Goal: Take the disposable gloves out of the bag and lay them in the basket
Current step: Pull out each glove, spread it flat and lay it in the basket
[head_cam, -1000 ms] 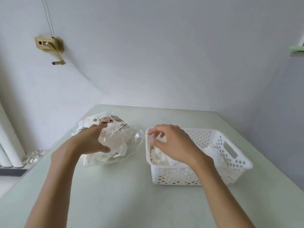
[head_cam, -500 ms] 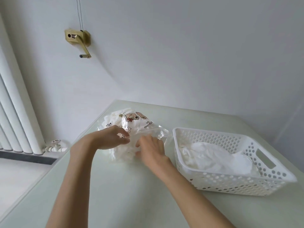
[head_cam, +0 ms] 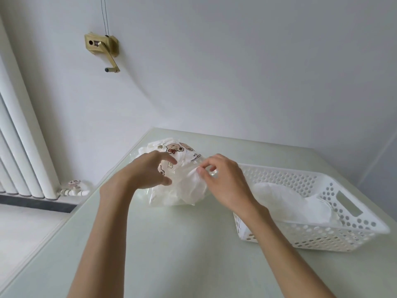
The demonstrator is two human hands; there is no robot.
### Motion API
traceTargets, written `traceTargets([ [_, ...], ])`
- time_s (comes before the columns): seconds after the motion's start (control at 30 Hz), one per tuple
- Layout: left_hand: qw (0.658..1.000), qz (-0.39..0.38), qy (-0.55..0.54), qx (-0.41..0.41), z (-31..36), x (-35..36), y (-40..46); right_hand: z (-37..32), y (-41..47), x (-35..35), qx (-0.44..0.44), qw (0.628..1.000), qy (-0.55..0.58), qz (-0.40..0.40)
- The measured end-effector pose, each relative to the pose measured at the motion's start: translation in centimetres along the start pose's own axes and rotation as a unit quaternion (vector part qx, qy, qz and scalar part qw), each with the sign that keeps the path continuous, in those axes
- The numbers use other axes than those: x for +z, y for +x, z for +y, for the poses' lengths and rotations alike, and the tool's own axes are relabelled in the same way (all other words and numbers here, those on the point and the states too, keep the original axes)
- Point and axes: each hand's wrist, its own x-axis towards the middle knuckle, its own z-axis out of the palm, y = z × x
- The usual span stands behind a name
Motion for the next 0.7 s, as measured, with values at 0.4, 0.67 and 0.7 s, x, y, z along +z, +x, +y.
traceTargets([
  [0.4, 0.968, 0.093, -0.192, 0.134, 3.2, 1.5, 0.6, 0.0, 0.5, -2.5, 0.139, 0.929, 0.342, 0.013],
  [0.67, 0.921, 0.019, -0.385, 0.061, 4.8, 0.9, -0.3, 1.2, -0.1, -5.5, 0.136, 0.944, 0.295, -0.061],
  [0.7, 0.917, 0.011, -0.394, 0.058, 4.9, 1.0, -0.2, 1.5, 0.0, -6.0, 0.143, 0.944, 0.292, -0.052],
])
